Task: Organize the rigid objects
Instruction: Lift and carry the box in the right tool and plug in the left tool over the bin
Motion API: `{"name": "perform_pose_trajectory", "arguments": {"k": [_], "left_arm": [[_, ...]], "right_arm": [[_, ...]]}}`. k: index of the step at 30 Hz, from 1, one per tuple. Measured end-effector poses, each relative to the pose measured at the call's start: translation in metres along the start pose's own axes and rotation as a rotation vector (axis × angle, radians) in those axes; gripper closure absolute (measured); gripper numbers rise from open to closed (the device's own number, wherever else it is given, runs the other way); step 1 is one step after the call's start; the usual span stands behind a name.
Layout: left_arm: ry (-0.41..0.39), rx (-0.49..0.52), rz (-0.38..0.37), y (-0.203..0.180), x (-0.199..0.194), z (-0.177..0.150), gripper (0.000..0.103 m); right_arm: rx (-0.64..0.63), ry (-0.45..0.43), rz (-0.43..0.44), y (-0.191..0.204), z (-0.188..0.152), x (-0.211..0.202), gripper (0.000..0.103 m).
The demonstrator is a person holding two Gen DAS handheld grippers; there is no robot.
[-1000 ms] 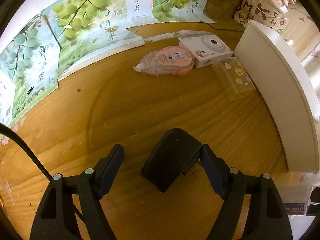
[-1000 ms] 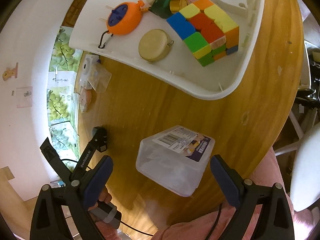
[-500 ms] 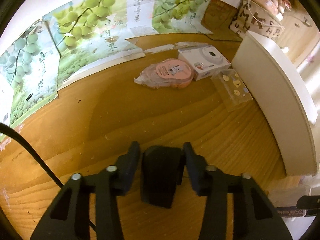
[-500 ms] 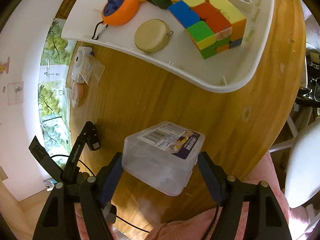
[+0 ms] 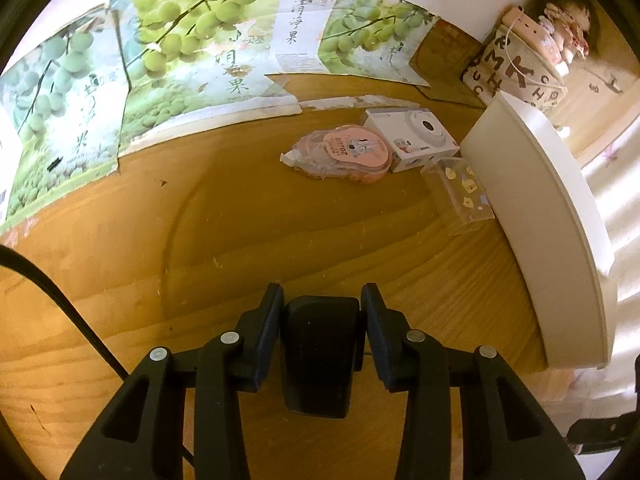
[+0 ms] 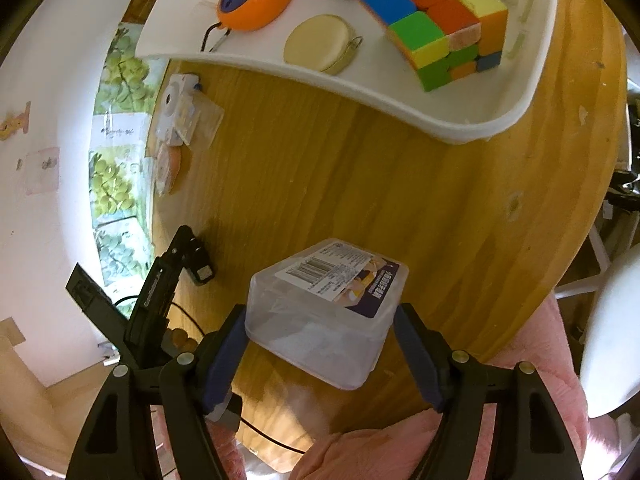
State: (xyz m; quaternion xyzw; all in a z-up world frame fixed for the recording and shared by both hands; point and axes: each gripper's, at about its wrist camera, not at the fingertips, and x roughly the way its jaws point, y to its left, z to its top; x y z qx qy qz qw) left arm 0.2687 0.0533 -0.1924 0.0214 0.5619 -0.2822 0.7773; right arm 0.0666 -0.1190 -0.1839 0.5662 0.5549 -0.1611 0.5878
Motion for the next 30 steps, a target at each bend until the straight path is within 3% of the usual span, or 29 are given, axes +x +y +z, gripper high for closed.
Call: {"name": "perform_pose_trajectory", "arguments": {"k": [13, 21, 30], "left_arm": [[-0.078, -0.138, -0.07, 0.008, -0.031, -0.017, 0.06], [-0.114, -0.156, -0.069, -0.003, -0.055, -0.033, 0.06], [-0.178, -0.244, -0.063, -0.015, -0.085, -0.052, 0.06]], "right_arm": [[-0.133, 0.089, 0.067, 0.014, -0.014, 0.004, 0.033], [-0.262, 0.128, 0.097, 0.038, -0.017, -0.004, 0.033], [-0.466, 0.132, 0.155, 0.069, -0.013, -0.028, 0.033]]}}
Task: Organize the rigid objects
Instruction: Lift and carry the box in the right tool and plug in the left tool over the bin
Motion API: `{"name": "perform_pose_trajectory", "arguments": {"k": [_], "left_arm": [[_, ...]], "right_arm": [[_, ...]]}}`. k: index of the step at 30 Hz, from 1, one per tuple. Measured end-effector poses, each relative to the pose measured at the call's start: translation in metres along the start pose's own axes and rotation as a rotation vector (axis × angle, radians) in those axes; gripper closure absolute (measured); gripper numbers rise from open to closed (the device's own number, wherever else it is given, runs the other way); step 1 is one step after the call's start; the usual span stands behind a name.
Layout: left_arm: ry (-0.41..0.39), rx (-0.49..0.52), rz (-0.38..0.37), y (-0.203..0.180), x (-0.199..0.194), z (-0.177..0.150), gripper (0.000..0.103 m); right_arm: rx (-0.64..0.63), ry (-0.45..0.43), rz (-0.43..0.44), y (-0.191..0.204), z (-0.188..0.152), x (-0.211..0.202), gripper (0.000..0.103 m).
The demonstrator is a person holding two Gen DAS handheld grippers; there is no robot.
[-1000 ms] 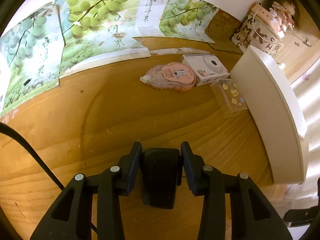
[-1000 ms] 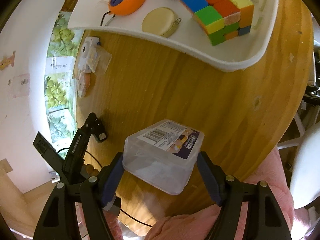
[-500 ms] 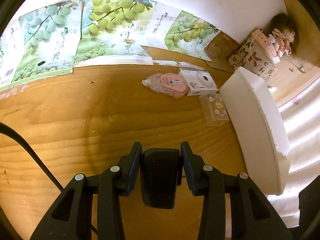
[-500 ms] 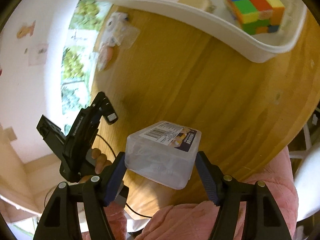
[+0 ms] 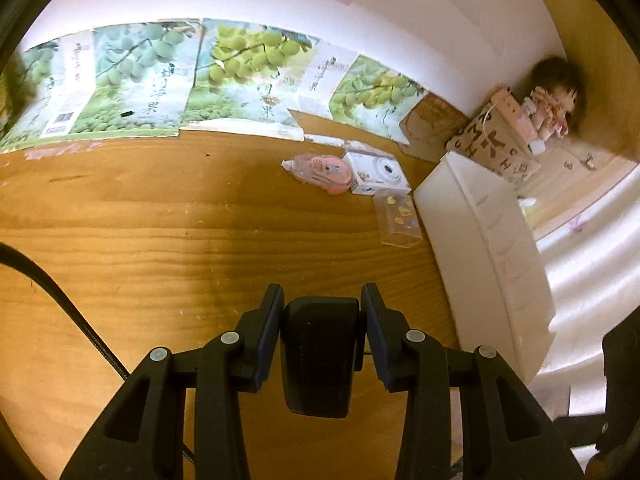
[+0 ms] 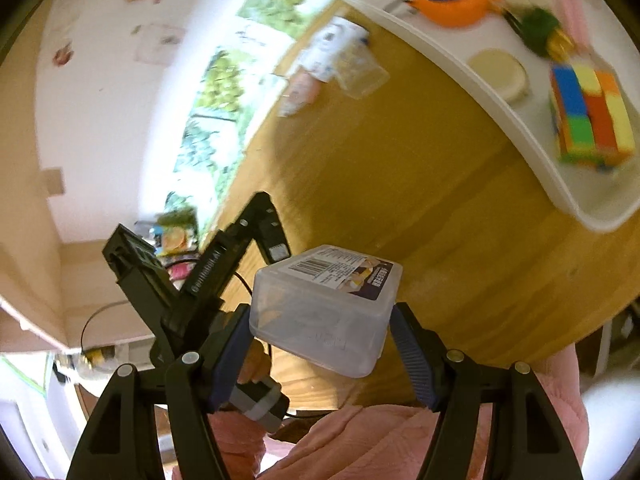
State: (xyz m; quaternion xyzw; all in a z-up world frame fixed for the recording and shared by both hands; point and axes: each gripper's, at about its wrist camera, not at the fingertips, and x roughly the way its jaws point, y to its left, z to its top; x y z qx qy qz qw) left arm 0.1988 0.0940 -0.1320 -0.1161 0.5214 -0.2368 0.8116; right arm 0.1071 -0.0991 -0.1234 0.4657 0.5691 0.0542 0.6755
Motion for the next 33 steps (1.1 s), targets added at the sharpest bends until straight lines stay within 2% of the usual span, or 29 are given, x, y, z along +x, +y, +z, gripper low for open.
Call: {"name": "perform_pose_trajectory", "arguments": {"k": [9, 17, 24, 33], "left_arm": [[-0.087, -0.032, -0.008, -0.031, -0.029, -0.009, 0.06], [-0.152, -0.018, -0.025, -0.076, -0.039, -0.011, 0.06], [-0.185, 0.0, -0.046, -0.119, -0.034, -0.013, 0.06], [-0.213, 0.036, -0.071, -0.174, -0.015, -0.016, 0.06]], "right_arm": [[-0.182, -0.031, 0.054, 0.014, 0.014, -0.037, 0.033], [-0.3, -0.085, 0.065, 0.012, 0.03, -0.078, 0.034], [-0.368, -0.128, 0.041, -0.003, 0.049, -0.114, 0.034], [-0.394, -0.158, 0.001, -0.034, 0.078, -0.151, 0.034]]}}
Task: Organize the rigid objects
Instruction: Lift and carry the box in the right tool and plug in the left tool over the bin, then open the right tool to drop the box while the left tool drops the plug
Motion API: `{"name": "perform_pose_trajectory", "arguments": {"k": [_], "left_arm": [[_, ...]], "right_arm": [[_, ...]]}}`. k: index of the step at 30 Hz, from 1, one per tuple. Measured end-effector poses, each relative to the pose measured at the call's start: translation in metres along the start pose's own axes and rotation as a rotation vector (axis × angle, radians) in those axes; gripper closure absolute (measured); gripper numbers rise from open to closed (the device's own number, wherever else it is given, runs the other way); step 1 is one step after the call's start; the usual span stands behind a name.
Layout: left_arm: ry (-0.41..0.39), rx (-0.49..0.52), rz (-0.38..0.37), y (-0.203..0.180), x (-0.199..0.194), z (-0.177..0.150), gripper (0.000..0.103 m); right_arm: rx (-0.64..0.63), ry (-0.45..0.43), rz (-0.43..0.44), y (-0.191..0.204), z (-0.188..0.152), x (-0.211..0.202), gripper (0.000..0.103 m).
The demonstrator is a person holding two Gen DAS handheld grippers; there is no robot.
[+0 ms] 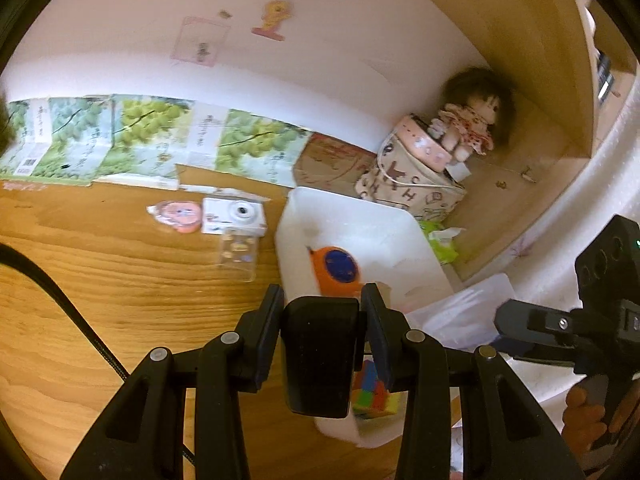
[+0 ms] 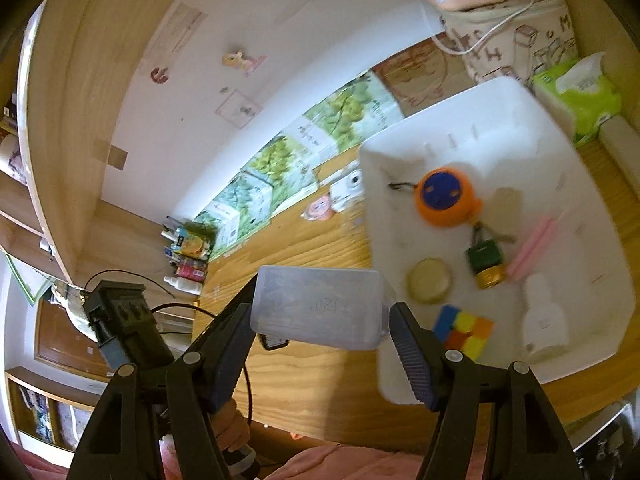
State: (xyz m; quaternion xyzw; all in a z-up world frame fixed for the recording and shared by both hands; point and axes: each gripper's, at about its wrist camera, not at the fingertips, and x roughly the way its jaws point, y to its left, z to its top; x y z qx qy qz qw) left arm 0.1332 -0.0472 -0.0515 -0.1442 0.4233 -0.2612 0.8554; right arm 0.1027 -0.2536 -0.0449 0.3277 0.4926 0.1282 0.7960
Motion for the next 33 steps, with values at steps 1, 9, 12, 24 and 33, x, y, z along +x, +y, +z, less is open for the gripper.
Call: {"name": "perform_pose_trajectory", "arguments": {"k": [1, 9, 12, 24, 33], "left_arm": [[-0.002, 0.008, -0.002, -0.007, 0.003, -0.001, 0.06], [0.021, 0.07, -0.026, -0.046, 0.029, -0.012, 0.06], [0.038, 0.093, -0.024, -0.057, 0.04, -0.016, 0.06], [0.087, 0.197, -0.071, -0.097, 0.075, -0.024, 0.059], [0.049, 0.186, -0.091, -0.095, 0.069, -0.018, 0.037]], "right_arm": [[-0.001, -0.003, -0.006, -0.004, 0.002, -0.002, 0.034], [0.027, -0.009, -0.059, -0.047, 0.018, -0.023, 0.034], [0.042, -0.008, -0.079, -0.063, 0.022, -0.028, 0.034], [0.118, 0.008, -0.137, -0.109, 0.04, -0.032, 0.034], [0.175, 0.026, -0.134, -0.121, 0.047, -0.022, 0.031]]}}
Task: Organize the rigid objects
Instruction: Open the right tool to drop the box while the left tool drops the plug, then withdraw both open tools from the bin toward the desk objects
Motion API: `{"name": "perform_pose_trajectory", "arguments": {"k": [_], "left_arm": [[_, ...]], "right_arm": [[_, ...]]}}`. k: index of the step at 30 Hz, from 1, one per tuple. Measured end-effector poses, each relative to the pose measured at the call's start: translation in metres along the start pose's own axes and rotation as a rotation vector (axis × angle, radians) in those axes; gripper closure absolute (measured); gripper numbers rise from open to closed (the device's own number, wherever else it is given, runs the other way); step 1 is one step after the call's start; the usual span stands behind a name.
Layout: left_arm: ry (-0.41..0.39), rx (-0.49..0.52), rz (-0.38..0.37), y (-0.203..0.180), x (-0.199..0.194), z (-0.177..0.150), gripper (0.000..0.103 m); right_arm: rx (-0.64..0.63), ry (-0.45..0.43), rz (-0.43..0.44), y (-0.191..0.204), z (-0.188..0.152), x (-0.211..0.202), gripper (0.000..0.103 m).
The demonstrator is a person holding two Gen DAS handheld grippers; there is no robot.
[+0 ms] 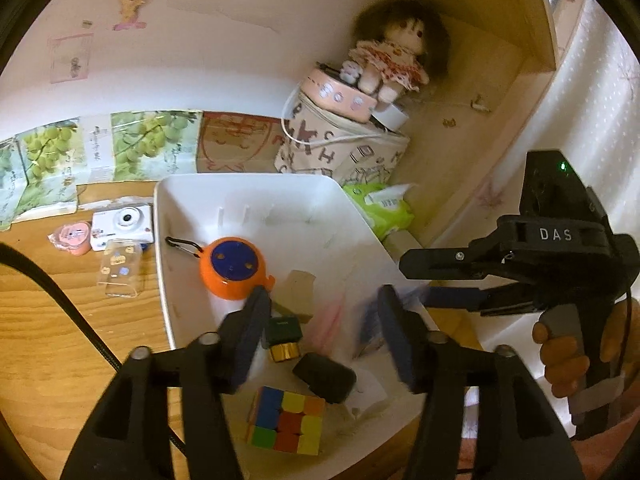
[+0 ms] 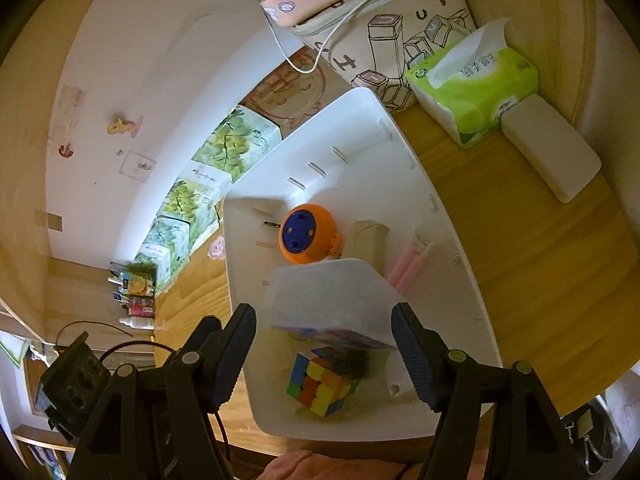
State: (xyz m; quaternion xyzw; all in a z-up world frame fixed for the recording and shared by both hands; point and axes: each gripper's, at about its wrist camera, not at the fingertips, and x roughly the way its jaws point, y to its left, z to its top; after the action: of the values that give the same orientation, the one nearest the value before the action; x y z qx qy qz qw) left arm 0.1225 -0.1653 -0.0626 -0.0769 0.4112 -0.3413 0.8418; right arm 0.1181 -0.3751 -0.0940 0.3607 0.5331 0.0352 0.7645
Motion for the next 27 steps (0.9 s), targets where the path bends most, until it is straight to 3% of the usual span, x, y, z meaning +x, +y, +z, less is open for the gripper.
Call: {"name": "perform_pose_trajectory", "arguments": {"k": [4, 14, 27], "left_arm": [[-0.014, -0.029, 0.014, 0.011, -0.01, 0.003, 0.032], [-0.026, -0.064, 0.056, 0.051, -0.046, 0.012, 0.032], [0.011, 0.003, 0.121, 0.112, -0.093, 0.018, 0.032]], "right_arm": [[0.018, -0.012, 0.011, 0.004, -0.003, 0.001, 0.031], [-0.013, -0.085, -0.034, 0.038, -0.026, 0.008, 0.028], [-0.08, -0.273, -0.1, 0.112, -0.073, 0.024, 0.025]]}}
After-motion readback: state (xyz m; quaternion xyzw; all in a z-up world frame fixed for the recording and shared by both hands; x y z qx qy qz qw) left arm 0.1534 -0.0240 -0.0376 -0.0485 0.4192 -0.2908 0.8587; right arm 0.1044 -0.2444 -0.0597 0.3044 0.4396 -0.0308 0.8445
